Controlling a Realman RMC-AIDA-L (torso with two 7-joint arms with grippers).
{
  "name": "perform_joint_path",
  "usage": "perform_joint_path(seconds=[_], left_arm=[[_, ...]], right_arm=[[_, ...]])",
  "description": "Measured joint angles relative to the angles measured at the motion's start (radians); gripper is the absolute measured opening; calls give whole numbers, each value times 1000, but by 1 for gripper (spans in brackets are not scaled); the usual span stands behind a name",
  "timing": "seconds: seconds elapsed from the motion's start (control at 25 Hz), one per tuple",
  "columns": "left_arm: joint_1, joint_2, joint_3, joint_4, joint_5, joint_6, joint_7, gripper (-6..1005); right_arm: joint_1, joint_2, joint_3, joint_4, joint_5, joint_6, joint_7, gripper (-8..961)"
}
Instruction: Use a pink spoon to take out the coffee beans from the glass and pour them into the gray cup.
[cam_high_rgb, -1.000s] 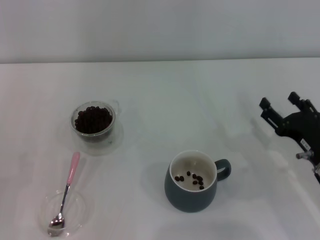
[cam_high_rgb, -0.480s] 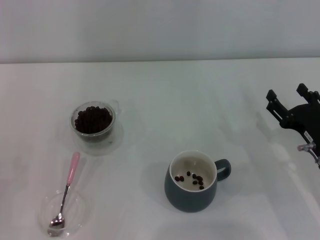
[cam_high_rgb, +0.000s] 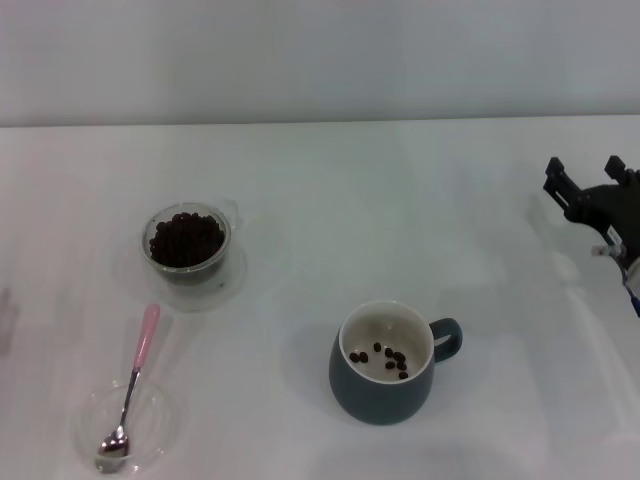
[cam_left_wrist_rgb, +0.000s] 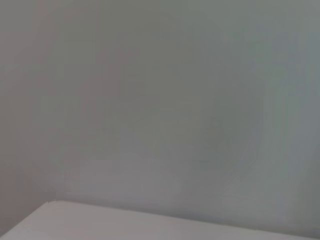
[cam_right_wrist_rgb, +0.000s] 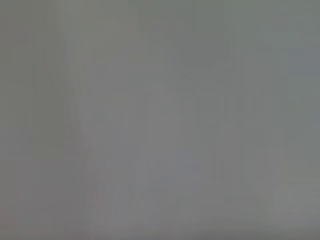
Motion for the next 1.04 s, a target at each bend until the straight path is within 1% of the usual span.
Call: perform_joint_path(seconds=[0.24, 0.44, 0.56, 0.76, 1.04], left_arm=[[-55, 3, -2, 26, -28, 61, 1, 711], [-112, 3, -2, 48, -70, 159, 26, 712], [-142, 3, -2, 57, -92, 177, 46, 712], [-172, 4, -2, 73, -98, 179, 49, 712], [-180, 0, -2, 74, -99, 169, 49, 711]], right_arm=[[34, 0, 73, -24, 0, 28, -2, 852], [80, 1, 143, -55, 0, 115, -2, 852], [101, 1, 155, -66, 0, 132, -2, 852], [122, 1, 156, -70, 0, 131, -3, 852], [126, 0, 157, -69, 0, 133, 1, 852]])
